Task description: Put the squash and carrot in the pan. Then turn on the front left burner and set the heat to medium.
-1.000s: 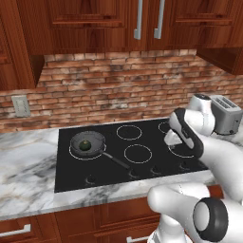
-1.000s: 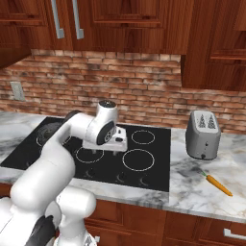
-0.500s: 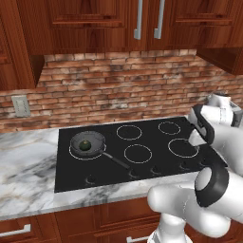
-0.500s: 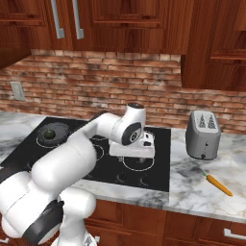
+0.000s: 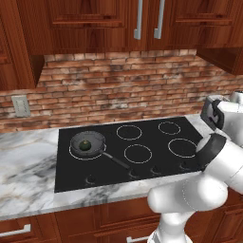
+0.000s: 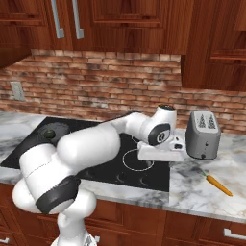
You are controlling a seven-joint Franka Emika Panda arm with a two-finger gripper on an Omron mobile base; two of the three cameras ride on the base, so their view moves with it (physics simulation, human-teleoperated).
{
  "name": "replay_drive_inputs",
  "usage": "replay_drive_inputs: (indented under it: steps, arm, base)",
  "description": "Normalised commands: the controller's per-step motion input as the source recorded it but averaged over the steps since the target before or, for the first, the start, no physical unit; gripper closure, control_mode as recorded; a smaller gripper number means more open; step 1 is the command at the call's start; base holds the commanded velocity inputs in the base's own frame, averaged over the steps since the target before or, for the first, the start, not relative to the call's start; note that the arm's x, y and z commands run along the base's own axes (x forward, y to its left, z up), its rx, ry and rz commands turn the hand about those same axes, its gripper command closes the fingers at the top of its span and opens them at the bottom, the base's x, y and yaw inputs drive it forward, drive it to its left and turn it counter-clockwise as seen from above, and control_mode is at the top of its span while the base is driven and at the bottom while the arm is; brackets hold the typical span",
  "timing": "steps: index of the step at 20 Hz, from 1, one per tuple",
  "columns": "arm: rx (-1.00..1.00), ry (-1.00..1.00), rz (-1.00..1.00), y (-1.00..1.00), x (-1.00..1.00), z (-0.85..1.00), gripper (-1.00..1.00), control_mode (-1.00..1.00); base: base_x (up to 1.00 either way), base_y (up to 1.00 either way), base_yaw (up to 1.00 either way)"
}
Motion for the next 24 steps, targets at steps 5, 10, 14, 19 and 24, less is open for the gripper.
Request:
replay_drive_inputs:
  steps: [5,10,14,19,24]
  arm:
    - [-0.03,0.0,0.0,-0.92,0.0,-0.12,-1.0,-1.0]
    - [-0.01,-0.14,0.01,-0.81,-0.01,-0.26,-1.0,-1.0]
    - [-0.02,-0.21,0.04,-0.66,-0.04,-0.13,-1.0,-1.0]
    - [-0.03,-0.16,0.07,-0.53,0.05,0.0,-1.0,-1.0]
    - [0.0,-0.06,0.15,-0.17,0.25,0.0,-1.0,-1.0]
  base:
    - [0.0,0.0,0.0]
    - [0.0,0.0,0.0]
    - [0.0,0.0,0.0]
    - [0.0,0.0,0.0]
    - [0.0,0.0,0.0]
